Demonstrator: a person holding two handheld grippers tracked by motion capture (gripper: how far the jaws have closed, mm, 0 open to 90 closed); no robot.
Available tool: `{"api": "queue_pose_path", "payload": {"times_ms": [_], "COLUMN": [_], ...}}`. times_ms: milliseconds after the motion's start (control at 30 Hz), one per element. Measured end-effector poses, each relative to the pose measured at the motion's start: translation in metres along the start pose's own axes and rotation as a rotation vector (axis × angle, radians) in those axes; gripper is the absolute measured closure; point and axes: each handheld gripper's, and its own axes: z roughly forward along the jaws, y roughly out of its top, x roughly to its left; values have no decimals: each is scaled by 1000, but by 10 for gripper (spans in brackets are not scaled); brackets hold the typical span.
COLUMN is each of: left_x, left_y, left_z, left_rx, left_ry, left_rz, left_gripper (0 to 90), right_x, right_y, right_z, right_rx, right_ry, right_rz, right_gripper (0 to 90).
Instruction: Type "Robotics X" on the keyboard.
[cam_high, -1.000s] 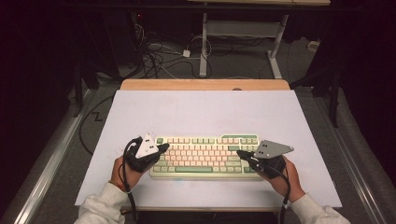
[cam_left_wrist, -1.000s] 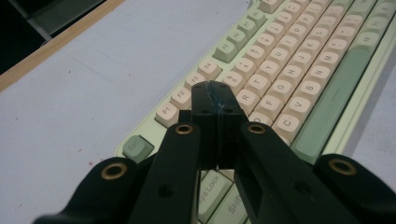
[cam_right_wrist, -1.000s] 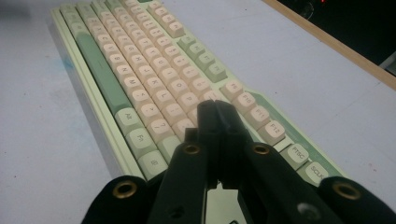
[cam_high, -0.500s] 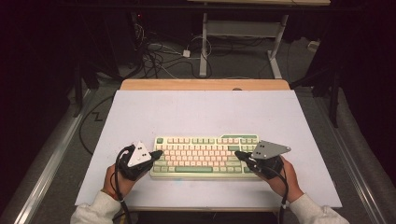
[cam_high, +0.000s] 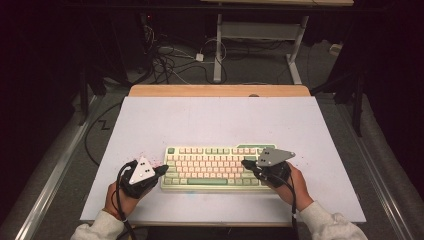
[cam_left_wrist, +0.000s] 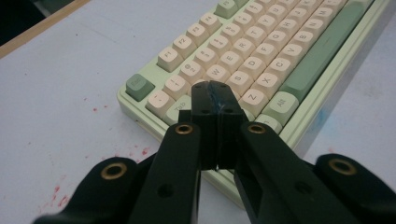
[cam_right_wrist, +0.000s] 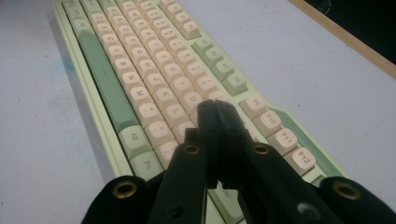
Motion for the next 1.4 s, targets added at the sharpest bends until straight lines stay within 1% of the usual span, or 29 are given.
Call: {"api": "queue_pose_path", "payload": {"times_ms": [67,133,167,200,267,300,333,367,467,500,533,667,1000,1033,1067,1133,1267,1300,1333,1400], "left_x": [0,0,0,0,0,0,0,0,0,0,0,0,1,1,1,0,1,1,1,1], "left_y": [-1,-2,-3,-3,-3,-3,-4,-4,-4,-4,-4,-4,-4,-4,-4,-4,-4,-4,-4,-4], "left_z": [-1,-1,-1,-1,0,0,0,0,1,1,0,0,1,2,2,2,2,2,3,3], "left_rx": [3,5,8,9,10,7,12,11,12,13,12,12,14,15,17,19,19,20,22,23], "left_ry": [-2,0,-8,-10,-12,-8,-14,-17,-20,-21,-23,-25,-31,-32,-33,-34,-34,-37,-38,-38], "left_rz": [-6,-4,-15,-16,-16,-8,-17,-18,-17,-15,-14,-16,-12,-13,-12,-10,-11,-12,-11,-10], "left_gripper": [872,872,872,872,872,872,872,872,872,872,872,873,873,872,872,872,872,872,873,872], "right_x": [1,1,2,3,5,6,7,7,7,8,8,10,7,6,6,7,6,6,7,8], "right_y": [5,7,9,11,14,16,18,18,21,23,23,24,25,24,24,24,25,25,25,26], "right_z": [7,10,12,15,21,24,30,30,37,42,42,52,65,65,66,67,69,69,71,72], "right_rx": [4,7,9,13,19,22,31,31,44,59,59,85,134,141,139,148,151,154,172,176], "right_ry": [7,10,13,20,27,30,35,35,43,45,45,46,34,33,32,33,29,31,29,33], "right_rz": [-11,-17,-20,-29,-37,-37,-45,-45,-47,-52,-52,-51,-58,-62,-55,-63,-65,-67,-71,-70], "right_gripper": [900,900,900,900,900,900,900,900,900,900,900,900,900,900,900,900,900,900,900,900]}}
